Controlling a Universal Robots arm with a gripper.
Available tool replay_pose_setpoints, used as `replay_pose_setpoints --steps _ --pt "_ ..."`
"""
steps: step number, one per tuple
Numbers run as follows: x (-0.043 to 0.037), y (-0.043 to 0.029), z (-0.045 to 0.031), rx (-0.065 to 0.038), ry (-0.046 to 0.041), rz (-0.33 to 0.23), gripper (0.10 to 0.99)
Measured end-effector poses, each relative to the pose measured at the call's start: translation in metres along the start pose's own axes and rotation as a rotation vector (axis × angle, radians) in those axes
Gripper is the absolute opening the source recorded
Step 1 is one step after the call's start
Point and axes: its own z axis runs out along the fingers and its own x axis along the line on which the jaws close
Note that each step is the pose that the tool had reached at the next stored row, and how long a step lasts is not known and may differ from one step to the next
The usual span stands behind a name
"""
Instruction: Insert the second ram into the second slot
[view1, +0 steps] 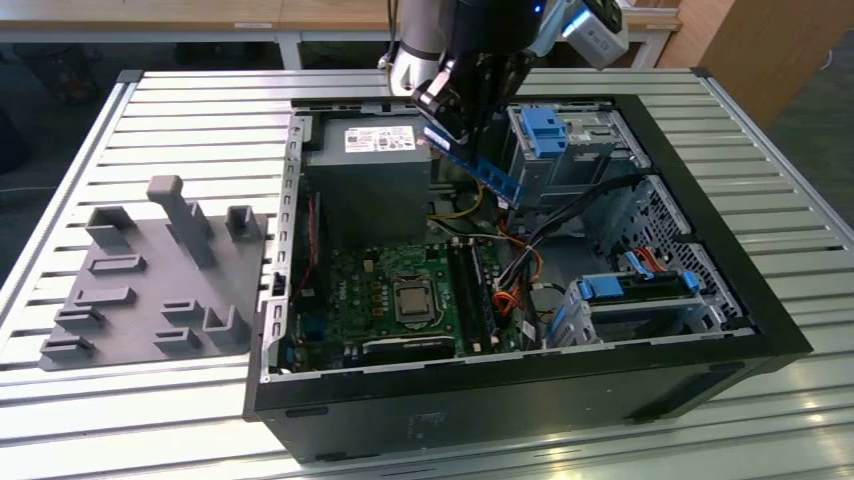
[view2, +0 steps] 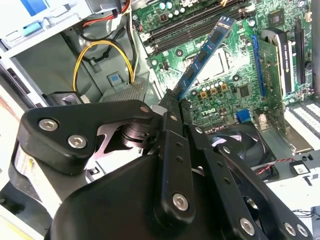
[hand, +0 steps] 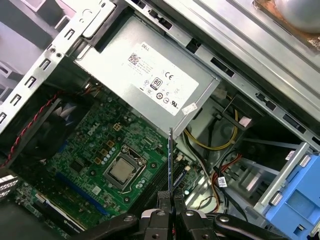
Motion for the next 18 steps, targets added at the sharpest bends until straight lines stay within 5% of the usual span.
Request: replay_pose_setpoints --steps 18 --pt "0.0 0.0 0.0001 0.001 -0.0033 0.088 0.133"
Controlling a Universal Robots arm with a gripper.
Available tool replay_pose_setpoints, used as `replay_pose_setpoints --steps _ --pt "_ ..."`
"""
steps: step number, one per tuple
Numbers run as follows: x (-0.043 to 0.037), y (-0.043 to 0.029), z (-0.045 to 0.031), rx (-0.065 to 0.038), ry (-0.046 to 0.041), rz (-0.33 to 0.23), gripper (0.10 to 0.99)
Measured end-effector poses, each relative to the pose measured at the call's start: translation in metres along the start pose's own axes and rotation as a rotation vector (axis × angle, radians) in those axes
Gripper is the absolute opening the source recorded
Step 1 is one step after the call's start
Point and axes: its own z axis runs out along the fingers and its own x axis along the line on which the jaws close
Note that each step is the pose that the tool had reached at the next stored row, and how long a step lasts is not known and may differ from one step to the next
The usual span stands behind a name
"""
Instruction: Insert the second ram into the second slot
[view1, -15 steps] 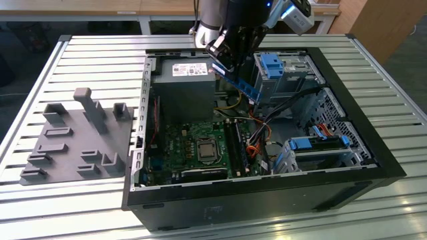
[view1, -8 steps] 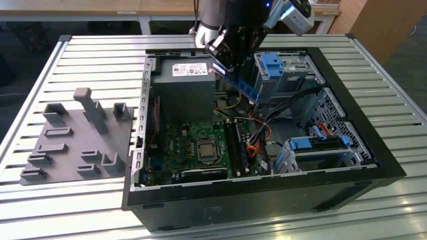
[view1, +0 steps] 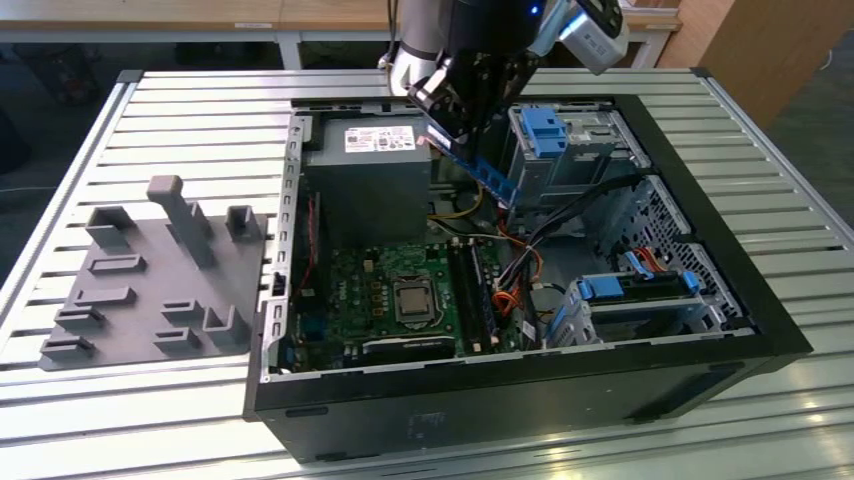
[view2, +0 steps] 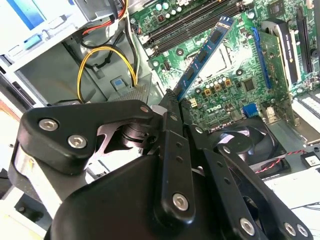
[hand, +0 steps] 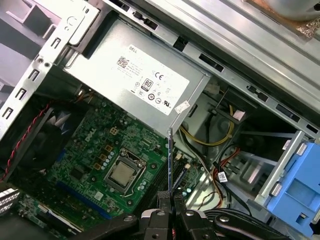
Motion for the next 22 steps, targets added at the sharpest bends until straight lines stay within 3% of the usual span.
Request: replay_pose_setpoints --steps 22 --pt "0.0 0.0 0.0 0.001 -0.004 0.109 0.133"
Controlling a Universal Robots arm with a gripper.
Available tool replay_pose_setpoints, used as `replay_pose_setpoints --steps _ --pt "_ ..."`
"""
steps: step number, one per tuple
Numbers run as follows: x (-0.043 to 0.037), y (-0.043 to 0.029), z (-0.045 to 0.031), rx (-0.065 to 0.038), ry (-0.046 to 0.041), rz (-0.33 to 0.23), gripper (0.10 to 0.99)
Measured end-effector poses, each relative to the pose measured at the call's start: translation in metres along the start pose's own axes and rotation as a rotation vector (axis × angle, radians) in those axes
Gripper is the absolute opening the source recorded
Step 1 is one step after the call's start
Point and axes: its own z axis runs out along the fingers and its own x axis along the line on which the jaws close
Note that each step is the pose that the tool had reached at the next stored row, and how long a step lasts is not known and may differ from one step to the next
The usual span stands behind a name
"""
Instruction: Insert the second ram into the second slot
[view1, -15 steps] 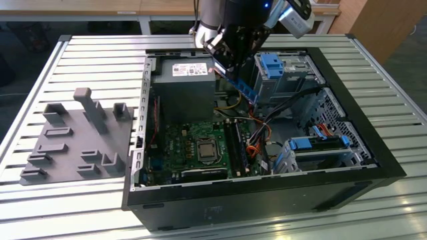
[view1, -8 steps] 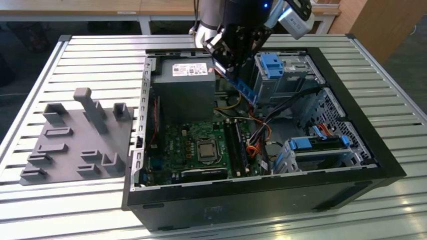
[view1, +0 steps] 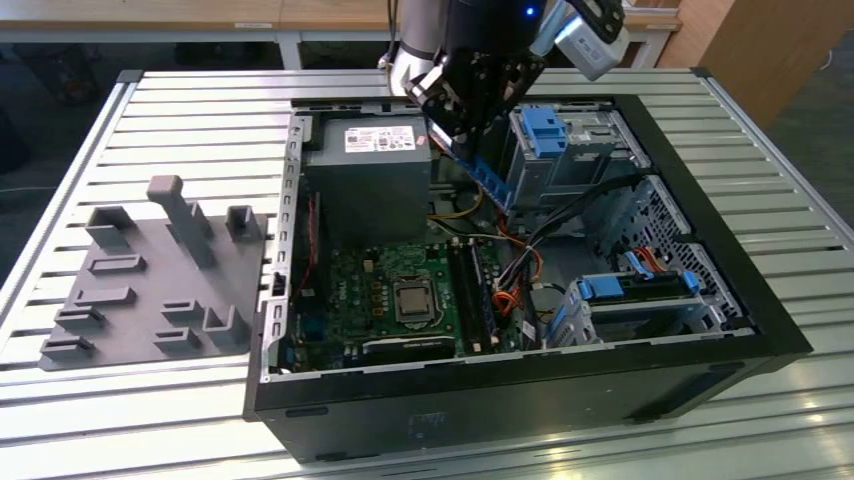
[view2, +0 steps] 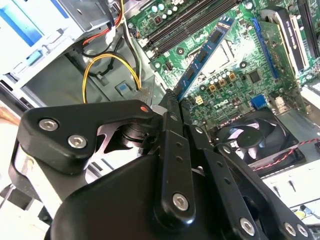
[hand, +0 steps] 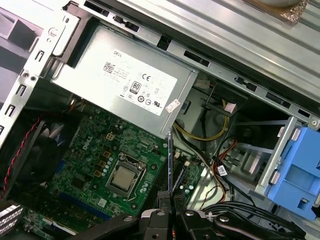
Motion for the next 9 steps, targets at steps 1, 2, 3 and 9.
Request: replay_pose_setpoints --steps 1,2,3,9 --pt "0.0 0.0 0.0 0.0 -0.0002 0.005 0.133" --pt "0.0 0.0 0.0 0.0 -0.0004 0.01 0.133" --pt "0.0 0.0 0.0 0.0 -0.0006 0.015 0.133" --pt "0.0 0.0 0.0 0.001 -0.0017 0.047 0.133"
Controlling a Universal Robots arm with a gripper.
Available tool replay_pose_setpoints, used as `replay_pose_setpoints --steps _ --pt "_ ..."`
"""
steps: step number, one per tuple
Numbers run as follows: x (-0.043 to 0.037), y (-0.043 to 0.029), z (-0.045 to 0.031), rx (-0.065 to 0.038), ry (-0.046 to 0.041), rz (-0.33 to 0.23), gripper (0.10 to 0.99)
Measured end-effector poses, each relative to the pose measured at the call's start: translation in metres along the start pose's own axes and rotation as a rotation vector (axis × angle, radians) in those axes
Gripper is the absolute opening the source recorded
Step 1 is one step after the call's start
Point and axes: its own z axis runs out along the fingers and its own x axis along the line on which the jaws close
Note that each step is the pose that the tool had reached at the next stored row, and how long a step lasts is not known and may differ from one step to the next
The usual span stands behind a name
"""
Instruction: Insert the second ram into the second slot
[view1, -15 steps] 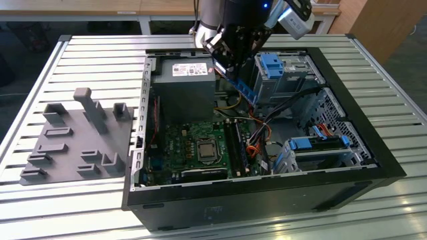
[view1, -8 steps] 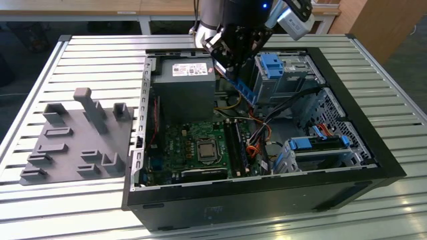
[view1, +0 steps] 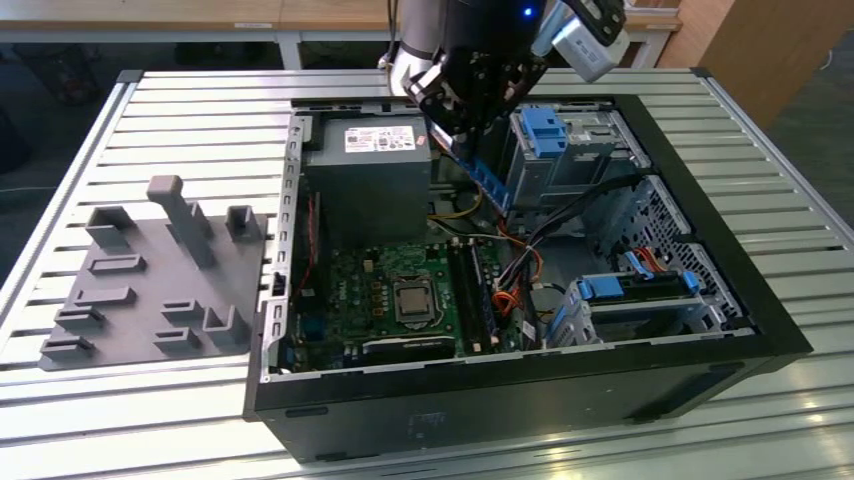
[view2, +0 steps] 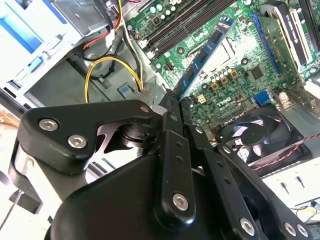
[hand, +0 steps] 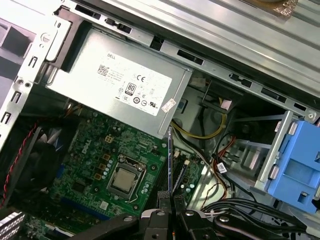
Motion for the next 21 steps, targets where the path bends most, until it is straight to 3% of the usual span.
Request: replay_pose_setpoints --steps 21 --pt "0.0 -0.0001 0.0022 0.012 -0.0082 0.303 0.133"
